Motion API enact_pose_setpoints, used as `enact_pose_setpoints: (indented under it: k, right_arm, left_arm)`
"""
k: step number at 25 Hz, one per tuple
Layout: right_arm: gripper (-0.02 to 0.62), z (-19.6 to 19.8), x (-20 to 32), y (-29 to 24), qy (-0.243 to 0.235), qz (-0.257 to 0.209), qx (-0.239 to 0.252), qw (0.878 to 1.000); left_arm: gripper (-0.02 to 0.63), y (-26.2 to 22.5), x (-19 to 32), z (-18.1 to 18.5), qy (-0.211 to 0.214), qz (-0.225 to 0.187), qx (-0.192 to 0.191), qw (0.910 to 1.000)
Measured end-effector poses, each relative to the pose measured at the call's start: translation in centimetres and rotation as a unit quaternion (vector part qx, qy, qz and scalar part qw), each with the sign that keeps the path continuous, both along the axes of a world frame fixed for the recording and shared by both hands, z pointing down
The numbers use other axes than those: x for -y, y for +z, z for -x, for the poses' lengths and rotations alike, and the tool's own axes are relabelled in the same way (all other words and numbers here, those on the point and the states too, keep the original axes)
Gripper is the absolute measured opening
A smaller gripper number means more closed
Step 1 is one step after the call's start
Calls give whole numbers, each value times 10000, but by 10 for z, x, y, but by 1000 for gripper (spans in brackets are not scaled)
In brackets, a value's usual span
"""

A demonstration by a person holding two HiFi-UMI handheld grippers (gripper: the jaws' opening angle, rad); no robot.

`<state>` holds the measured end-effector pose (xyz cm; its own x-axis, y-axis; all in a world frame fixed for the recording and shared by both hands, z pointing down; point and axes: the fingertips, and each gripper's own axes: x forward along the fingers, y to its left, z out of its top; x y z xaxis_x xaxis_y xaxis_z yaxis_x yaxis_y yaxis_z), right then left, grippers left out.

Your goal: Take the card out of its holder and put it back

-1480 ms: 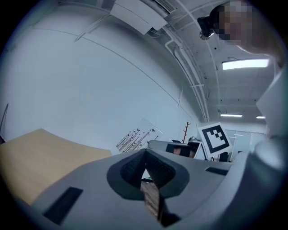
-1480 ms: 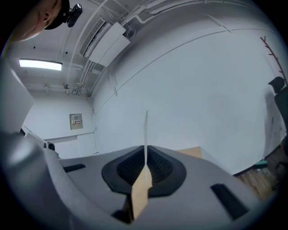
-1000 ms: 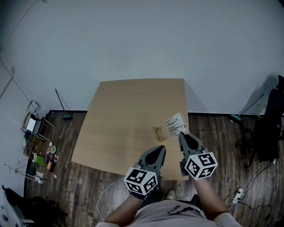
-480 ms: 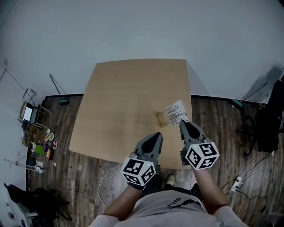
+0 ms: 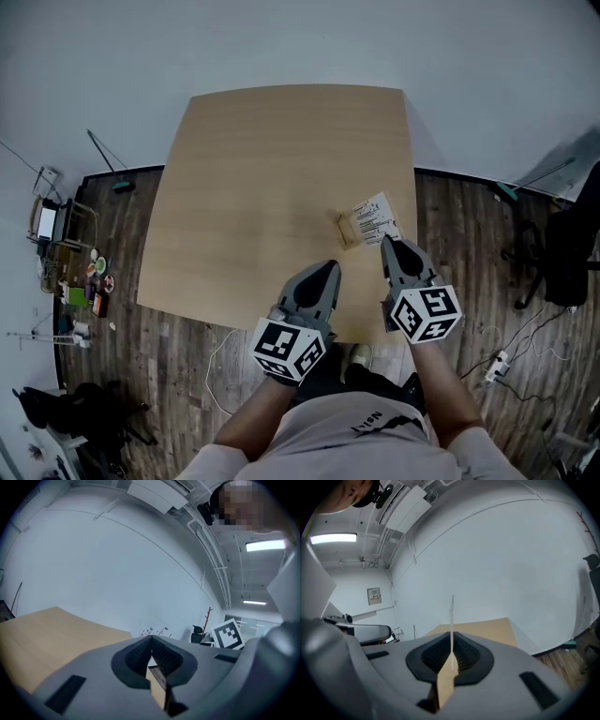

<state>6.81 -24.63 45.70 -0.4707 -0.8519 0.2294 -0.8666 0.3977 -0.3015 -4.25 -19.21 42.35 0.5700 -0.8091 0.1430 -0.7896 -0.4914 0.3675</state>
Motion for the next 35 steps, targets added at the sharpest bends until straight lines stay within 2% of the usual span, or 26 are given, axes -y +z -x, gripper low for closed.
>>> enact_pose_setpoints:
  k: [18,35]
  right_arm:
    - [26,30,43,146,2,616,-531,9967]
    - [25,34,52,175,-17,682,-634,9957]
  left_arm:
    - [12,87,46,37,153,640,182,9977]
    - [12,104,57,42,224,817,146,9963]
